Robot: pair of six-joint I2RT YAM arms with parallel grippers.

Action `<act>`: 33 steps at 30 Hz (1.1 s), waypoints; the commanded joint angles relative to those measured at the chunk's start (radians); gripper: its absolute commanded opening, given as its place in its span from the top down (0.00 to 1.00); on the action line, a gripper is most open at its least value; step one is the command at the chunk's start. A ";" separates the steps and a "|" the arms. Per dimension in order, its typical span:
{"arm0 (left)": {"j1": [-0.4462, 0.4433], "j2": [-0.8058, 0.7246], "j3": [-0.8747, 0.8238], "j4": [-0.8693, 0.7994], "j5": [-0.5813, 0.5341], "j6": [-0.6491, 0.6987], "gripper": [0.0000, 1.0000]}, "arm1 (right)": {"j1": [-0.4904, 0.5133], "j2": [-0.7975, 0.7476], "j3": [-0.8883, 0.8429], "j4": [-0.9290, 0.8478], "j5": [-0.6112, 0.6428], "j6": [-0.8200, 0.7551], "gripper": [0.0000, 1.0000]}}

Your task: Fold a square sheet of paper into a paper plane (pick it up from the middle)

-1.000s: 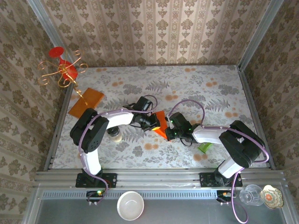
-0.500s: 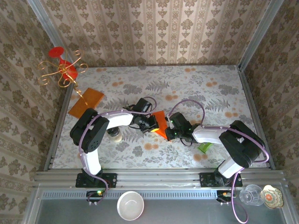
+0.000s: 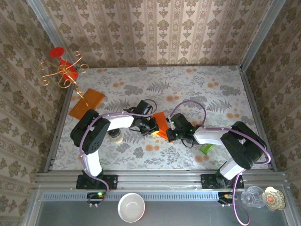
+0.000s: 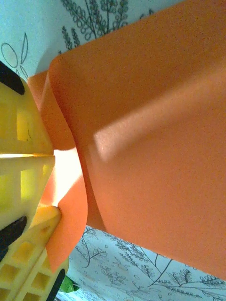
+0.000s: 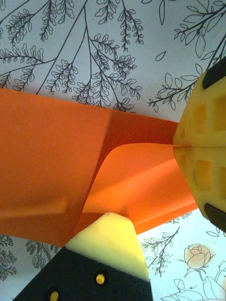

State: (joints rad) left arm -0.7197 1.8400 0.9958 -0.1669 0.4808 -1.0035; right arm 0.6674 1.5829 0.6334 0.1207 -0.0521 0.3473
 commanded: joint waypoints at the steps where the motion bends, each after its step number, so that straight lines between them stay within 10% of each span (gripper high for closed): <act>1: -0.004 0.007 -0.016 -0.007 -0.018 -0.024 0.89 | -0.004 -0.009 0.009 -0.066 0.021 0.017 0.99; 20: -0.004 0.006 -0.061 -0.013 -0.039 -0.030 0.90 | -0.028 -0.184 0.086 -0.261 0.087 0.173 0.60; 33: -0.010 -0.007 -0.046 -0.014 -0.033 -0.033 0.91 | 0.015 -0.106 0.160 -0.309 -0.197 0.182 0.87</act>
State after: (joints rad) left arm -0.7204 1.8351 0.9668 -0.1295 0.4824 -1.0218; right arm 0.6727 1.4353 0.7563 -0.1501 -0.1799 0.5320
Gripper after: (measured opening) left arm 0.095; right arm 0.142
